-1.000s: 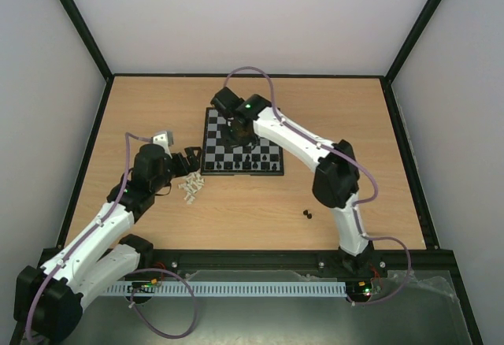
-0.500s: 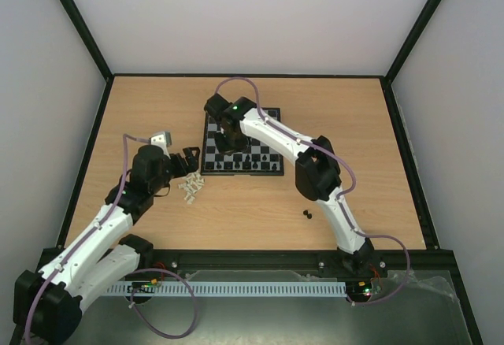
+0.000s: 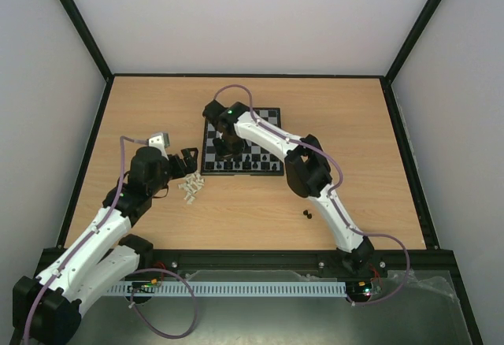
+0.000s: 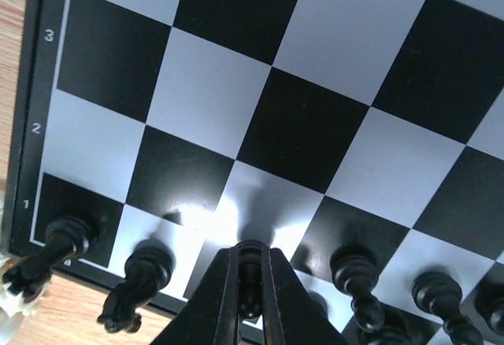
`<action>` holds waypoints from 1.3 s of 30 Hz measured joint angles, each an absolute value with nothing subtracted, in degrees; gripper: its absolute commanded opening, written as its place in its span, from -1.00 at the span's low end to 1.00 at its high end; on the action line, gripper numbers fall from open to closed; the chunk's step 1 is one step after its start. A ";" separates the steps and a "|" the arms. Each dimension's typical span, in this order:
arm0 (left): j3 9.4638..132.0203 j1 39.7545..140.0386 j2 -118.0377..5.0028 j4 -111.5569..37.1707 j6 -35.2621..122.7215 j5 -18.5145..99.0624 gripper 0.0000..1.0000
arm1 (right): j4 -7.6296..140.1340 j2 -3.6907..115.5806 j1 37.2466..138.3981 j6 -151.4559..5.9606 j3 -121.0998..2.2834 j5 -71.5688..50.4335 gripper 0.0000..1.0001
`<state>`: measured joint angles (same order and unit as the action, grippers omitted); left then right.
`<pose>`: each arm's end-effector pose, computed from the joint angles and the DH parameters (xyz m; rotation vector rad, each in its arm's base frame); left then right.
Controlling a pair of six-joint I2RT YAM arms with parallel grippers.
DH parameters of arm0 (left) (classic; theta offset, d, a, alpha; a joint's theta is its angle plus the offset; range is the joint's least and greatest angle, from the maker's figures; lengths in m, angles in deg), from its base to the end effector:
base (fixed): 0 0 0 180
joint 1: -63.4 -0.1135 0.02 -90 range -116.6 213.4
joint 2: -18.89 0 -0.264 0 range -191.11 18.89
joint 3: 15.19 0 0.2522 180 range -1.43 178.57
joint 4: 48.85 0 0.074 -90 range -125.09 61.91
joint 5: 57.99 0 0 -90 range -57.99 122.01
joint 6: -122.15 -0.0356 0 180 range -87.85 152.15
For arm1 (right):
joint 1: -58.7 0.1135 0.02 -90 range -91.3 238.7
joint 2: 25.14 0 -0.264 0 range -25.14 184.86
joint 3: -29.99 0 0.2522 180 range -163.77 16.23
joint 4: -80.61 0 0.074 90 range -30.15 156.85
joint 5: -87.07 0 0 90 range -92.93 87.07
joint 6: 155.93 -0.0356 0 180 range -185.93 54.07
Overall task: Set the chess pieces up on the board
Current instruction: Place the chess piece on the chessboard.
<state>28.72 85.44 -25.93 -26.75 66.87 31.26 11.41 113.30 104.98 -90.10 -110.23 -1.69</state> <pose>0.1724 -0.0693 0.2527 -0.2326 2.0139 -0.6260 0.3542 0.3693 0.1953 -0.5295 2.7416 0.2968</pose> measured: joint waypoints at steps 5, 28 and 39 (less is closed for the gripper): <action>28.72 85.44 -25.91 -26.69 66.87 30.97 0.99 | 11.45 114.26 104.54 -89.92 -110.60 -1.95 -0.96; 28.72 85.44 -25.86 -26.62 66.87 30.82 0.99 | 11.65 114.28 103.71 -89.24 -110.90 -3.42 -0.93; 28.72 85.44 -25.64 -26.58 66.87 30.41 0.99 | 12.39 114.93 103.71 -88.92 -111.30 -3.99 -0.40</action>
